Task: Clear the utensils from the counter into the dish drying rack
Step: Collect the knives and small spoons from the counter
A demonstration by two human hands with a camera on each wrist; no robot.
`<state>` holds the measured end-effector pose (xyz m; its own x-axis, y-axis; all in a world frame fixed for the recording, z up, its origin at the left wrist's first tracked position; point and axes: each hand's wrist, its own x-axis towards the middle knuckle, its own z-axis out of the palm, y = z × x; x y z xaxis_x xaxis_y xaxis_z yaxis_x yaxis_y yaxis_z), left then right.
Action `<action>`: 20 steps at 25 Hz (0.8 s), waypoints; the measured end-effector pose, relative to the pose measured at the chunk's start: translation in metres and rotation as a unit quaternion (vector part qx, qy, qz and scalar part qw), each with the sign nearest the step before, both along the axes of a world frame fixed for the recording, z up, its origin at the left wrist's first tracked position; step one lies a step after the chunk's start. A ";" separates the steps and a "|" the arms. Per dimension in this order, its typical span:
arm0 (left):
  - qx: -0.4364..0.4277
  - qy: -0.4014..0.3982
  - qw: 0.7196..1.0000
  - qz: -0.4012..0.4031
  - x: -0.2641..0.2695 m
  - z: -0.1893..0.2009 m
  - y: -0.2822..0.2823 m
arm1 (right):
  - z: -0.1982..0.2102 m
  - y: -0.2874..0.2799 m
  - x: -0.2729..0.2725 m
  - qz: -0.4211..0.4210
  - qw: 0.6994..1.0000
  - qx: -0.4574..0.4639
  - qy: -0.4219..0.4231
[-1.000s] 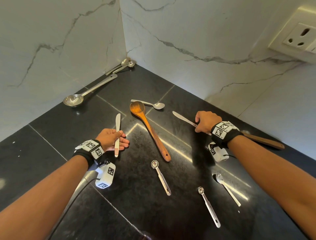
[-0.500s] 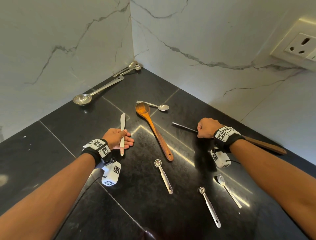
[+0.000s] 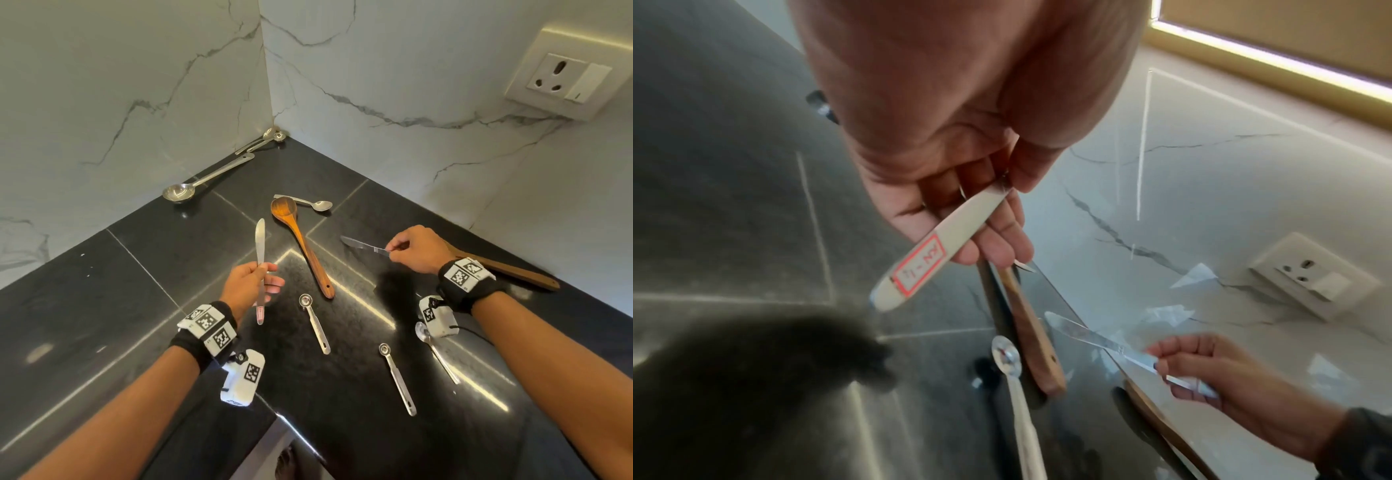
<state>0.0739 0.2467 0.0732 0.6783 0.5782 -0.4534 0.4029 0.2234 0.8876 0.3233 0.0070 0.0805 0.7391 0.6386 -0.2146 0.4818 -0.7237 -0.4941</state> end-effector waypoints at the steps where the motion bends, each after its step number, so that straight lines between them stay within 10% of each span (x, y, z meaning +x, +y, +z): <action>1: 0.012 -0.009 1.000 -0.005 -0.003 0.005 -0.014 | 0.008 -0.009 -0.007 0.002 0.999 0.049 0.001; 7: 0.131 -0.066 0.988 -0.054 -0.003 0.037 -0.094 | 0.059 -0.061 -0.063 0.006 0.934 0.325 0.148; 12: 0.021 -0.065 0.988 -0.137 -0.004 0.040 -0.180 | 0.044 -0.084 -0.110 -0.020 0.867 0.420 0.269; 20: -0.075 -0.073 0.965 -0.241 -0.018 0.031 -0.248 | 0.023 -0.121 -0.147 -0.098 0.881 0.427 0.177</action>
<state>0.0563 -0.0010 0.1039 0.9148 0.1147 -0.3874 0.3657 0.1724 0.9146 0.1761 -0.1135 0.1038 0.8367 0.5460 0.0431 0.0951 -0.0675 -0.9932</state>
